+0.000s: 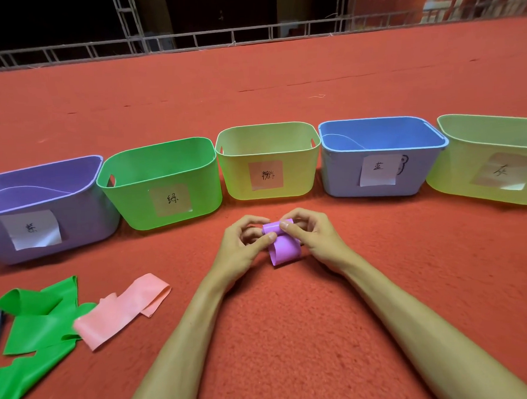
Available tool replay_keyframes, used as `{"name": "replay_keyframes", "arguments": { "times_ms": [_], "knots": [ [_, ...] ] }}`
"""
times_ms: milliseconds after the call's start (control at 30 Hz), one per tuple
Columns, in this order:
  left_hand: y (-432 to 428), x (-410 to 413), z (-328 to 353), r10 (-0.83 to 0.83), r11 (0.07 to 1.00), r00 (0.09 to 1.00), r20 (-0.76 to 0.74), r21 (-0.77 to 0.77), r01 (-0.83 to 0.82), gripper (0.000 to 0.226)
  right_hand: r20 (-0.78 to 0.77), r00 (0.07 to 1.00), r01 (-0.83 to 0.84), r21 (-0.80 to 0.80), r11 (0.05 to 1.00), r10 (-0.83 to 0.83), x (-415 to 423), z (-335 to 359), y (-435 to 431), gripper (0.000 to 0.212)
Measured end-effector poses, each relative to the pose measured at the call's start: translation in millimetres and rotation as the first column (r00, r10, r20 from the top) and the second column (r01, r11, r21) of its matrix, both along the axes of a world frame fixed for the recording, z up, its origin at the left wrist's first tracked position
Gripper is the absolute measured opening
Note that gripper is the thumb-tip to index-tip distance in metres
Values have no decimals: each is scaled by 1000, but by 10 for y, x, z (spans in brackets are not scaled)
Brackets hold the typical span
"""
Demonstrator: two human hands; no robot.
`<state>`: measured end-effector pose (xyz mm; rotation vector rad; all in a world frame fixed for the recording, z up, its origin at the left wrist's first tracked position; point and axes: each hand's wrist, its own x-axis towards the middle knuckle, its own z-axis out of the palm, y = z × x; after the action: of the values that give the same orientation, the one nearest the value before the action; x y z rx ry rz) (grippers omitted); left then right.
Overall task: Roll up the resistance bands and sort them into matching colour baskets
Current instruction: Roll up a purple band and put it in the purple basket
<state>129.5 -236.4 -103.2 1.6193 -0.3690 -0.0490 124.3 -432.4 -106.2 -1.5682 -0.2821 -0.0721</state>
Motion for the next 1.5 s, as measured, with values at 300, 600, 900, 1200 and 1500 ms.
{"name": "replay_keyframes", "arguments": {
  "times_ms": [300,600,900,1200,1500],
  "knots": [
    [-14,17,-10,7,1000,1000,3,5,-7,11,32,999,-39,-21,999,39,-11,27,-16,21],
    [29,7,-13,-28,1000,998,47,6,28,27,32,999,-3,-54,999,5,28,-14,-9,12],
    [19,43,-8,-49,999,997,-66,-12,49,42,46,999,-26,67,997,23,-27,-7,37,24],
    [20,38,-43,-11,1000,999,-38,6,11,27,61,998,-32,77,997,27,-28,-34,53,28],
    [37,22,-15,-6,1000,999,-43,-8,5,35,73,997,-28,51,998,25,-19,4,93,26]
  ]
}}
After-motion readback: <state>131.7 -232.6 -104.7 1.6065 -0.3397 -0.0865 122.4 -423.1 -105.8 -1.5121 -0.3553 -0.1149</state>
